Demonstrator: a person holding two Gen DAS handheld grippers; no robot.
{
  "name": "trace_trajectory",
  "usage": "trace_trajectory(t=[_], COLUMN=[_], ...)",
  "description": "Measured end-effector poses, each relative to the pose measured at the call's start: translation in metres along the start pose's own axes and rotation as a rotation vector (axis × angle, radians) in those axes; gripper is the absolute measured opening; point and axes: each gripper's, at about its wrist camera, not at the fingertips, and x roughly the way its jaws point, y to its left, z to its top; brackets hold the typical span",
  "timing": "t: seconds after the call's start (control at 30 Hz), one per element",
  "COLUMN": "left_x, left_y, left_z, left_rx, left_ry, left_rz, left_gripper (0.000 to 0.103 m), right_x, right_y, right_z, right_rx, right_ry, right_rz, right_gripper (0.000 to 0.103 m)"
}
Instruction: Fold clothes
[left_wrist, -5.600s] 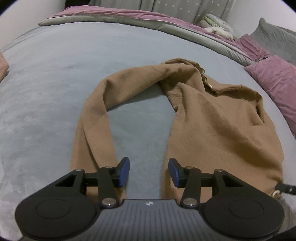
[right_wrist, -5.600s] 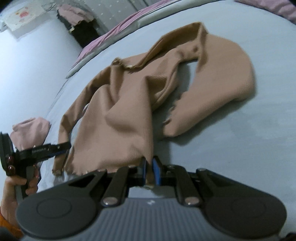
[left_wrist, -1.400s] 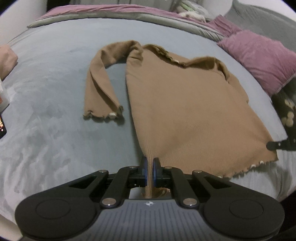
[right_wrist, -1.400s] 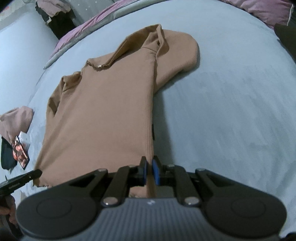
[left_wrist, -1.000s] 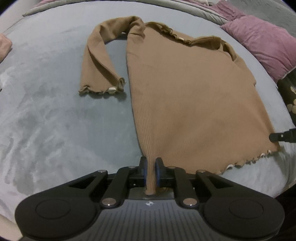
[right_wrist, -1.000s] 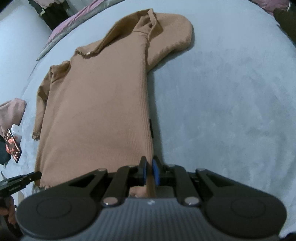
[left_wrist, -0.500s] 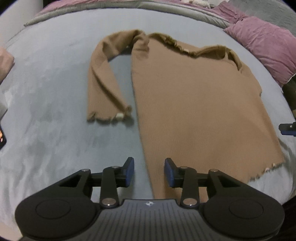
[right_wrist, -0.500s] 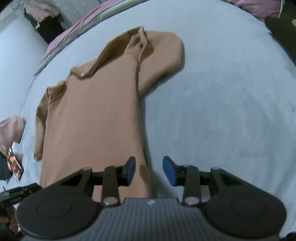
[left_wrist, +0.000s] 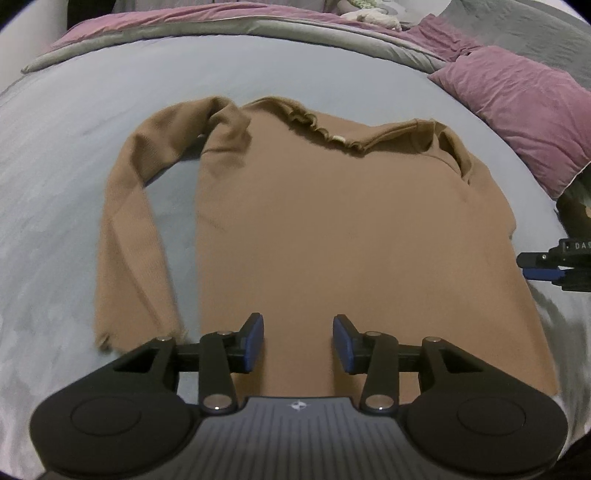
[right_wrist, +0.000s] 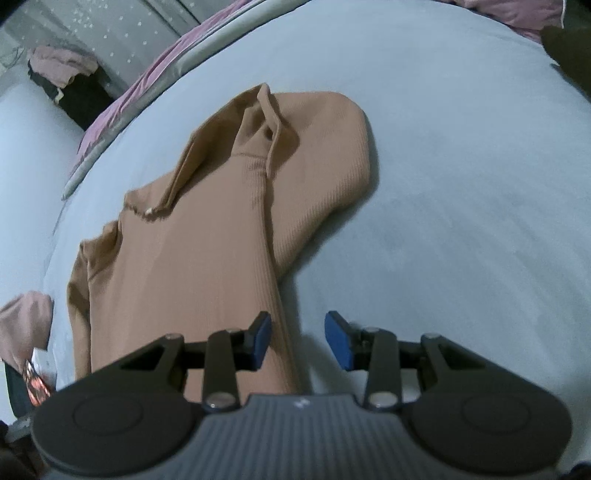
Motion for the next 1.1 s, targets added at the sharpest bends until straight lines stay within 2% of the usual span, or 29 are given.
trace_trajectory(t=[0.23,0.47,0.53,0.63,0.67,0.77,1.1], left_x=[0.032,0.05,0.053,0.057,0.058,0.061,0.062], left_y=[-0.009,-0.022,-0.025,-0.029,-0.03,-0.032,-0.043], left_z=[0.013,0.02,0.022,0.024,0.025,0.027,0.023], left_rx=[-0.029,-0.033,-0.023,-0.02,-0.02,-0.022,0.045], left_ry=[-0.039,-0.127,-0.141,-0.155,-0.16,-0.169,-0.179], left_rz=[-0.031,-0.048,-0.041,-0.03,-0.029,-0.025,0.029], left_gripper=[0.042,0.042,0.042,0.042,0.042,0.042,0.042], right_x=[0.022,0.043,0.047,0.052,0.053,0.046,0.028], right_y=[-0.004,-0.006,-0.007,-0.008,-0.009,-0.01,-0.014], right_z=[0.024,0.037,0.04,0.044,0.045,0.049,0.062], right_rx=[0.07,0.107,0.116,0.13,0.138,0.167,0.212], right_ry=[-0.024,-0.027,-0.031,-0.036,-0.04,-0.07,-0.153], right_rz=[0.035,0.09,0.107,0.134,0.145,0.189,0.237], right_gripper=[0.034,0.033,0.03,0.017,0.017,0.015,0.01])
